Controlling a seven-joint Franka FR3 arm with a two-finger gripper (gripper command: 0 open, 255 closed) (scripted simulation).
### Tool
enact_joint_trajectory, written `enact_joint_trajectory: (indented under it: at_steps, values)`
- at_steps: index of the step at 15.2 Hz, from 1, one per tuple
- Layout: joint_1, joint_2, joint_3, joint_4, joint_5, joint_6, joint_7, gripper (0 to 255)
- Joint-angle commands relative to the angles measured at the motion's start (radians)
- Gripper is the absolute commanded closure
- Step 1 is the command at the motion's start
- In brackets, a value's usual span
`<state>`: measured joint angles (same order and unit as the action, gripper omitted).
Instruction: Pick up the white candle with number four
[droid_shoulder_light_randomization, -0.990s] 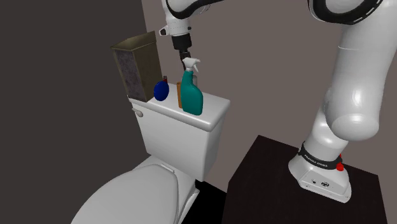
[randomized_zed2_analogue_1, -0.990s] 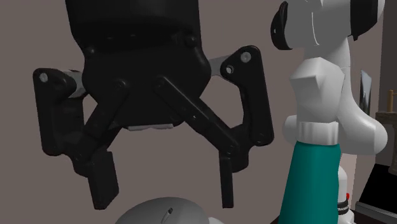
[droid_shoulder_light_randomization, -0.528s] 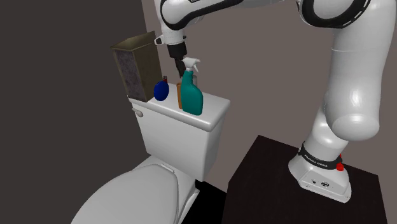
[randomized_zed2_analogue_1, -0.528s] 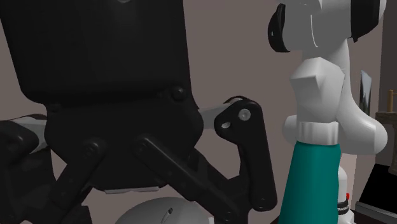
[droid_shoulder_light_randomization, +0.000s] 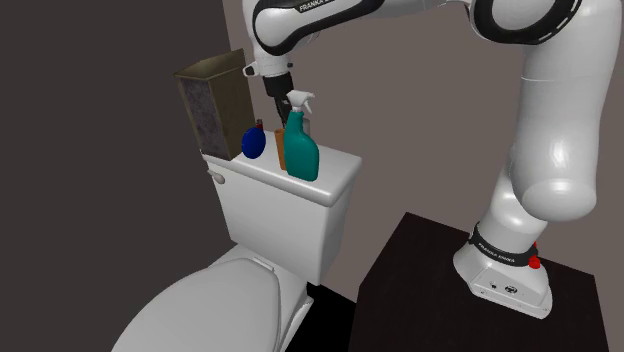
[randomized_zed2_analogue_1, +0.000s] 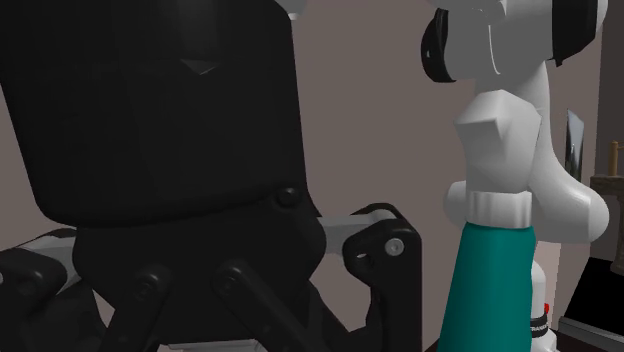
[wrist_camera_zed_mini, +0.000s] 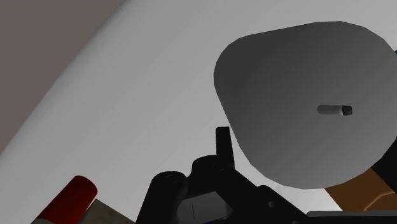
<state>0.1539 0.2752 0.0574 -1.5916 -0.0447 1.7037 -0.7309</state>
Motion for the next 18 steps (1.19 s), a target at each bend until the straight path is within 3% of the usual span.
enact_joint_trajectory:
  at_steps: [1, 5, 18]
  values:
    - [-0.001, 0.003, -0.001, -0.004, 0.000, -0.001, 0.000, 255]
    - [-0.001, 0.004, -0.001, 0.002, 0.000, -0.005, -0.001, 255]
    - [0.001, 0.005, 0.000, 0.177, 0.000, -0.180, -0.006, 255]
